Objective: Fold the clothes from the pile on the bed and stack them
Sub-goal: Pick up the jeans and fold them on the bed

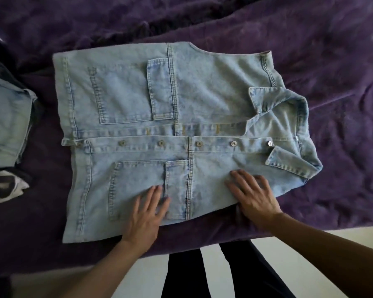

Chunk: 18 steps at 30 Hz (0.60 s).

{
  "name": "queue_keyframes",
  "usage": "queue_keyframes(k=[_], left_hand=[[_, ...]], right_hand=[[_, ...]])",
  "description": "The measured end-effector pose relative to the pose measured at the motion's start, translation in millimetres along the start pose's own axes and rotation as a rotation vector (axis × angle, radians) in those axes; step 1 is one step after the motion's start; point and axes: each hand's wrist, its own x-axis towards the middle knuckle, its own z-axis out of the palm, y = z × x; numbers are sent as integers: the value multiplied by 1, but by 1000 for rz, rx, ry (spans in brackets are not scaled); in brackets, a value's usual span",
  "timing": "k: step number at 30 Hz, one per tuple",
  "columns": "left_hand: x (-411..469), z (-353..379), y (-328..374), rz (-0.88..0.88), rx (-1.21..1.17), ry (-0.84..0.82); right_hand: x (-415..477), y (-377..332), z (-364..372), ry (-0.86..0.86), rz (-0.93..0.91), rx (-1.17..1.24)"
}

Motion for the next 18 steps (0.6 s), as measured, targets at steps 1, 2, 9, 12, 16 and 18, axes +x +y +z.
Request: queue_keyframes(k=[1, 2, 9, 12, 16, 18], left_hand=[[-3, -1, -8, -43, 24, 20], [-6, -2, -16, -65, 43, 42], [-15, -66, -107, -466, -179, 133], [5, -116, -160, -578, -204, 354], [66, -179, -221, -596, -186, 553], [102, -200, -242, -602, -211, 605]], right_hand=[[7, 2, -7, 10, 13, 49], [15, 4, -16, 7, 45, 116], [81, 50, -105, -328, 301, 438], [121, 68, -142, -327, 412, 494], [179, 97, -172, -205, 539, 481], [210, 112, -184, -119, 595, 466]])
